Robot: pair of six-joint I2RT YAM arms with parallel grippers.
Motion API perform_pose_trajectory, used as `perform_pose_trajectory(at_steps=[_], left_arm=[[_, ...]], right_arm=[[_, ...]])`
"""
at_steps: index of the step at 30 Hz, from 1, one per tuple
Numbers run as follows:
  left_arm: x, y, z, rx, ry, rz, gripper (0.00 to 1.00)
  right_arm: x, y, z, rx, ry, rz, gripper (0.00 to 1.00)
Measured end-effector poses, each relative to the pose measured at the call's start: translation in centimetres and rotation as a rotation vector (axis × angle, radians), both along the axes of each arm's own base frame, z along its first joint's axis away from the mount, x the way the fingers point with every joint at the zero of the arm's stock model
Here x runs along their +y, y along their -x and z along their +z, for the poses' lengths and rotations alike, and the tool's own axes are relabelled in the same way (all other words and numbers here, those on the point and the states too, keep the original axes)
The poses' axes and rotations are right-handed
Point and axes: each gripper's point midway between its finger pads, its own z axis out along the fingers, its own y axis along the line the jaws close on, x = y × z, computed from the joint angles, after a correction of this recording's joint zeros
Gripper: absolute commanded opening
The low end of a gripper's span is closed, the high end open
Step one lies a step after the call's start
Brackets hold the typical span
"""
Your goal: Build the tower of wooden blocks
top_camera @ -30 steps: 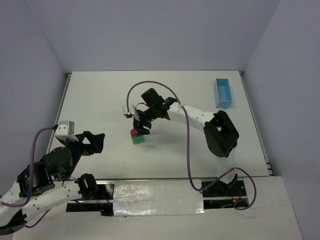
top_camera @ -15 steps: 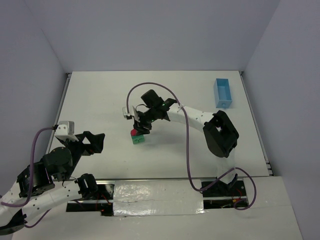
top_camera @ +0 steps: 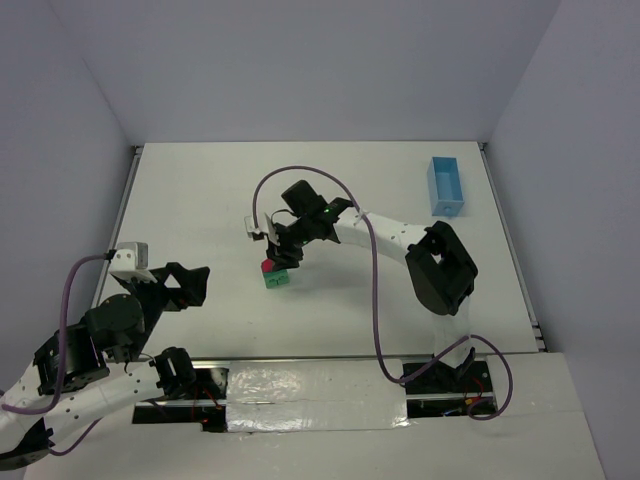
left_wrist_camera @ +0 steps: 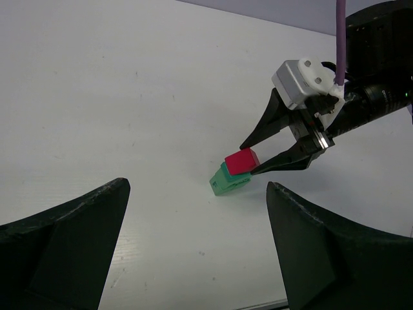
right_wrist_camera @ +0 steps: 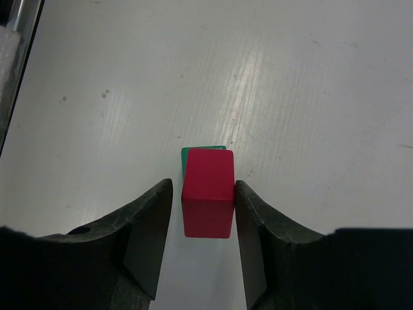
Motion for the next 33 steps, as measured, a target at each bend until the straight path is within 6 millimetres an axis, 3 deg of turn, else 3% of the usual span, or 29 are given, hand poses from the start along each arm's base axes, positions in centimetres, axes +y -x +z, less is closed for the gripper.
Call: perform_pose_trajectory(at_steps=[33], left_arm=[[0.03, 0.02, 0.01, -0.001, 0.002, 0.0, 1.0]], right_arm=[[0.19, 0.19, 0.05, -0.017, -0.007, 0.024, 0.39]])
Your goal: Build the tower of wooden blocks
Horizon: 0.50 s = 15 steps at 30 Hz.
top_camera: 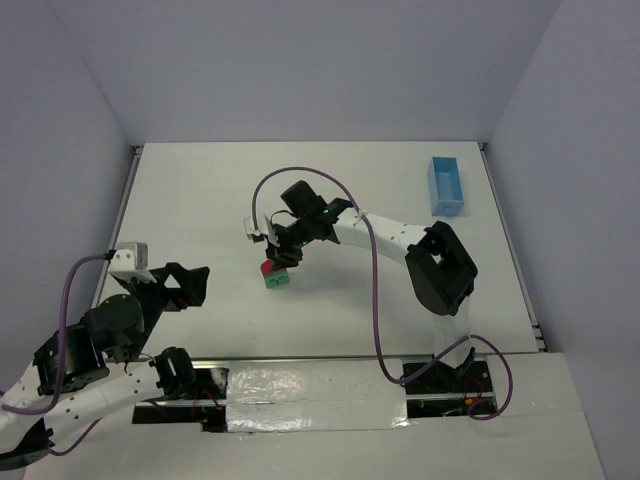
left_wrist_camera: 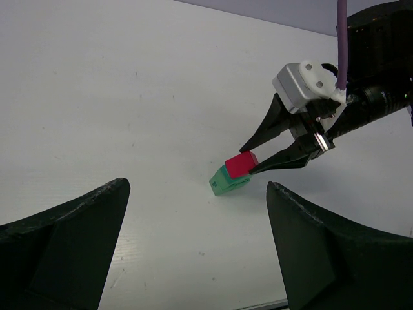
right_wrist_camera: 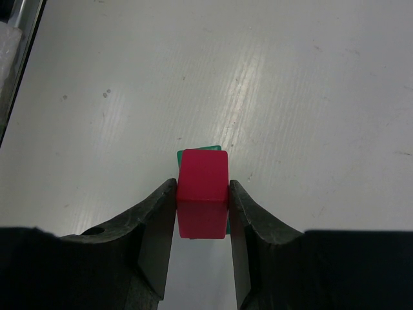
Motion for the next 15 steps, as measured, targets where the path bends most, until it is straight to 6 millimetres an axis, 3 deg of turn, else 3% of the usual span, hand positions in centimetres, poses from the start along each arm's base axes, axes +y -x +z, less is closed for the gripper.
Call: perform_pose_trajectory(at_steps=[15], left_arm=[[-0.13, -0.07, -0.25, 0.002, -0.005, -0.001, 1.0]], right_arm=[[-0.02, 0.31, 0.83, -0.009, -0.001, 0.039, 0.37]])
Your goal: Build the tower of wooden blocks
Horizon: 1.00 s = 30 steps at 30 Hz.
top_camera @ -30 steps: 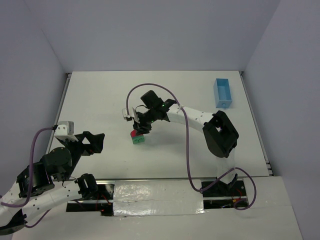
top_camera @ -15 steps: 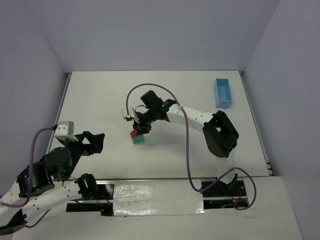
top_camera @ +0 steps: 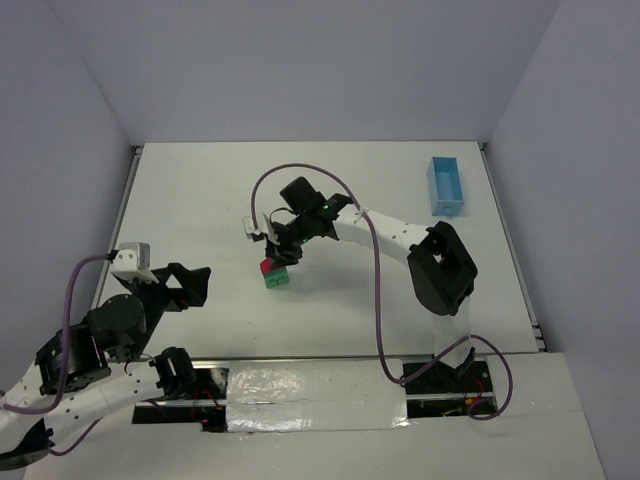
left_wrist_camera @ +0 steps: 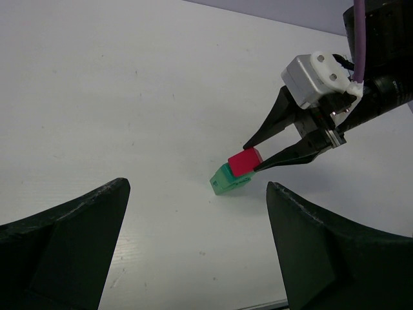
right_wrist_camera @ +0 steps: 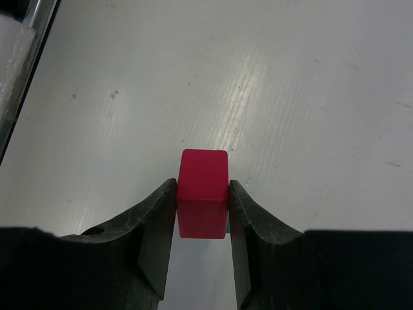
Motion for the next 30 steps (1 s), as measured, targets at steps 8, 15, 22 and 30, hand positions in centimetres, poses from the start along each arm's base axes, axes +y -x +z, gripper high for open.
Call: perform_pose_trajectory(at_steps=[8, 15, 22, 30], left_arm=[[0.0, 0.0, -0.1, 0.001, -0.002, -0.001, 1.0], [0.0, 0.0, -0.1, 0.001, -0.002, -0.001, 1.0], [0.0, 0.0, -0.1, 0.001, -0.001, -0.002, 1.0], [0.0, 0.0, 0.0, 0.0, 0.001, -0.003, 1.0]], right_arm=[[0.3, -0.3, 1.4, -0.045, -0.013, 0.047, 0.37], [0.4, -0.3, 0.4, -0.037, 0.018, 0.083, 0.37], [0.2, -0.2, 0.0, -0.031, 0.032, 0.087, 0.39], [0.1, -0.2, 0.0, -0.032, 0.033, 0.088, 0.45]])
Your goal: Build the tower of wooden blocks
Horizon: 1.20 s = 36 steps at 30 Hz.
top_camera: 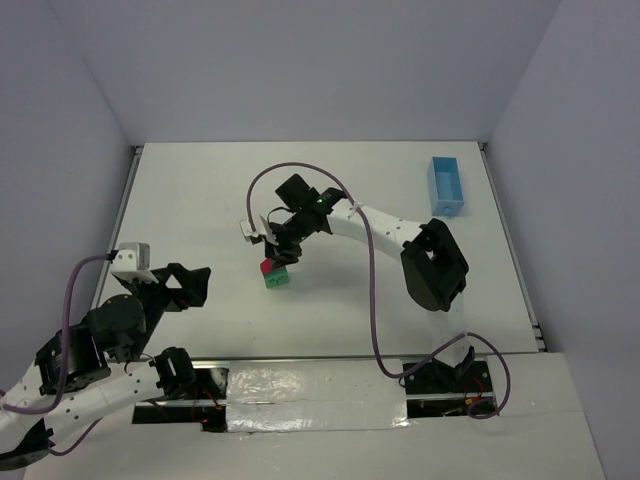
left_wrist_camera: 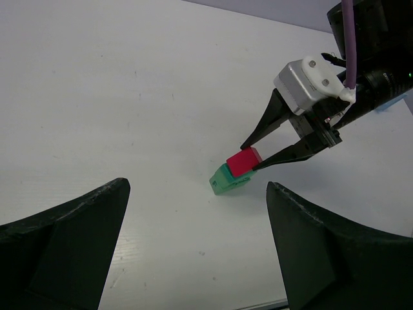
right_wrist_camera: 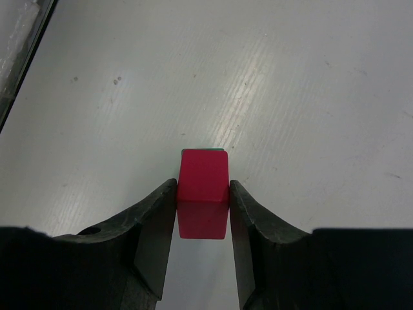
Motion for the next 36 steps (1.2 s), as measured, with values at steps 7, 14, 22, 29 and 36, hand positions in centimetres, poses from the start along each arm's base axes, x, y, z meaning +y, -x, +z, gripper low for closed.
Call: perform_pose_trajectory(at_steps=[7, 14, 22, 29, 36], left_arm=[[0.1, 0.0, 0.1, -0.003, 0.004, 0.0, 1.0], [0.1, 0.0, 0.1, -0.003, 0.004, 0.0, 1.0], [0.1, 0.1, 0.1, -0.003, 0.005, 0.0, 0.99], [0.1, 0.1, 0.1, -0.004, 0.008, 0.0, 0.99], [0.0, 0.1, 0.1, -0.003, 0.007, -0.005, 1.0]], right_arm=[[0.0, 0.0, 0.0, 0.002, 0.002, 0.0, 0.47], [0.0, 0.0, 0.0, 0.002, 0.002, 0.0, 0.47], [0.4, 0.1, 0.3, 0.018, -0.017, -0.01, 0.62], [0.6, 0.6, 2.8, 0.031, -0.087, -0.036, 1.0], [-1.2, 2.4, 9.3, -0.048, -0.256, -0.108, 1.0]])
